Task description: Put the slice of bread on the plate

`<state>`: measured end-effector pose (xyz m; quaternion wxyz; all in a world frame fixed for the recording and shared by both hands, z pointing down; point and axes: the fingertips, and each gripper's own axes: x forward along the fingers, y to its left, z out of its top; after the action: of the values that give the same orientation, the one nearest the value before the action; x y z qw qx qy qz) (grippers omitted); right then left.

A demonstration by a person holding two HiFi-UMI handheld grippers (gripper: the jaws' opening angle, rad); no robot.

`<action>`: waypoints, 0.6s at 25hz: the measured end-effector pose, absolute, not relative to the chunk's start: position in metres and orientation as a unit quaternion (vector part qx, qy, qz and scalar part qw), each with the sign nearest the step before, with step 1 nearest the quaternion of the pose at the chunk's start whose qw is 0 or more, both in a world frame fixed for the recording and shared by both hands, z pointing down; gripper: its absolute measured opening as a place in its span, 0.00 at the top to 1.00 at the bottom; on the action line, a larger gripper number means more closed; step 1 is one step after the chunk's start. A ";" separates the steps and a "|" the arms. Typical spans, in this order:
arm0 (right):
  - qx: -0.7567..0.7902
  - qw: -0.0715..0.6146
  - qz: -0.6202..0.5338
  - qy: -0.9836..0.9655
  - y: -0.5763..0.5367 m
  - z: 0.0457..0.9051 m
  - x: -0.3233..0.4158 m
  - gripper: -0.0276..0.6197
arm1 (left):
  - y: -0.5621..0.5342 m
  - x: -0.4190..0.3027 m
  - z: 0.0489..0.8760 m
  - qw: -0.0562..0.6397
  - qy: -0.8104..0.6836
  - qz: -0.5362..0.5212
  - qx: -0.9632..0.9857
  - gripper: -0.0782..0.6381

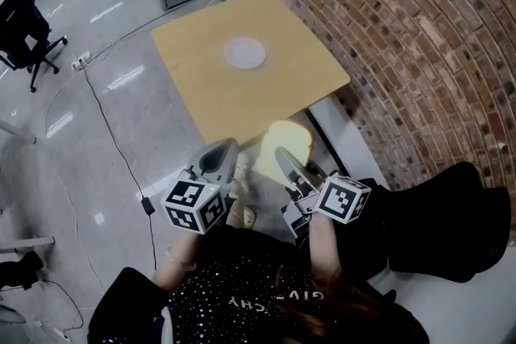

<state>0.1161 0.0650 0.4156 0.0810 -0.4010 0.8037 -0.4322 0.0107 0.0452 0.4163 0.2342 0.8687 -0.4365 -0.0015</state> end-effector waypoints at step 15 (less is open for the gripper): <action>-0.387 0.079 -0.443 0.805 0.007 0.419 0.117 0.81 | -0.008 0.021 0.426 0.252 -0.441 0.004 0.862 0.88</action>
<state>0.1173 0.0067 0.4193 0.0789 -0.3867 0.8052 -0.4426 0.0205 -0.0077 0.4265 0.2519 0.8616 -0.4407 0.0041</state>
